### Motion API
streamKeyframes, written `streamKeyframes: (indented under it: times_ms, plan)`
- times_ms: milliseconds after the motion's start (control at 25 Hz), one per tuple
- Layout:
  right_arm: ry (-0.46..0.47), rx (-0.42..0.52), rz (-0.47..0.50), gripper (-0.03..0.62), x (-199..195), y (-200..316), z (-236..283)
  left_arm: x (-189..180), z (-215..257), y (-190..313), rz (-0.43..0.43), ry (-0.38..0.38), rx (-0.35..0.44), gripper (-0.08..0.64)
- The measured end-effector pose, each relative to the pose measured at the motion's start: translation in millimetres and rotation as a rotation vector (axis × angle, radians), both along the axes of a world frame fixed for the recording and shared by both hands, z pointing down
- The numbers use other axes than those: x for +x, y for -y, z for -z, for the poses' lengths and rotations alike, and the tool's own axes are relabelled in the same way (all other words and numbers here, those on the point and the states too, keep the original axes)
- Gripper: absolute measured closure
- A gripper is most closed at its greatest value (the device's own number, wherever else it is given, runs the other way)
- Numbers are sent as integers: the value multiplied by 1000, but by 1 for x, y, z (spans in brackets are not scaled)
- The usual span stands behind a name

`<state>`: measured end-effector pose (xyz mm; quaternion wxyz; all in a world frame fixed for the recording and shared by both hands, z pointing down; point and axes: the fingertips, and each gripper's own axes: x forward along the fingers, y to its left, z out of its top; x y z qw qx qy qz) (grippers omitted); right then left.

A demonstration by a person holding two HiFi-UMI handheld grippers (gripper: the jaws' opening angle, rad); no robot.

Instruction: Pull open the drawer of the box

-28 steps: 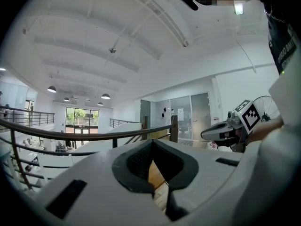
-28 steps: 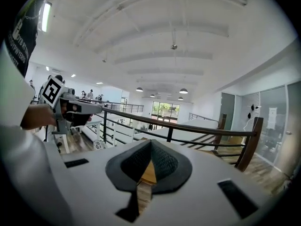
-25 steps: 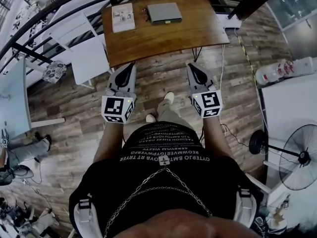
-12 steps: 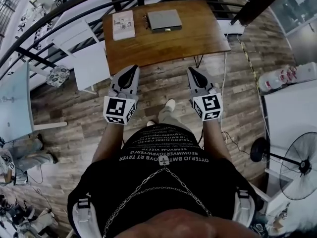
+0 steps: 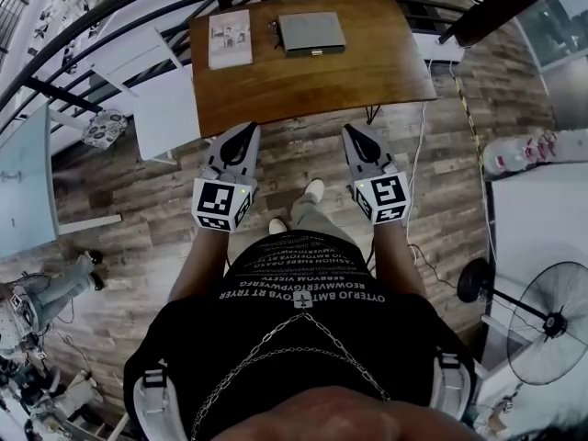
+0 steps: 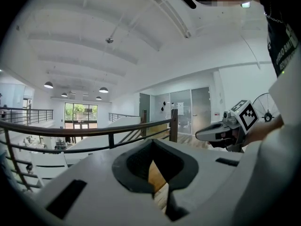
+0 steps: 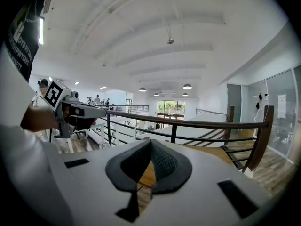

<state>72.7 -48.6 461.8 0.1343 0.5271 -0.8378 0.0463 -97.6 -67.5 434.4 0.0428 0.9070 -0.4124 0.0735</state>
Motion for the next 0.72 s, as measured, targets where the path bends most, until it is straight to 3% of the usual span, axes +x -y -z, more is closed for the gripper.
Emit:
streamKeyframes:
  times_ms: [720]
  plan:
    - [16,-33,34,595,16,89,-1,47,0,88,-54,6,-5,554]
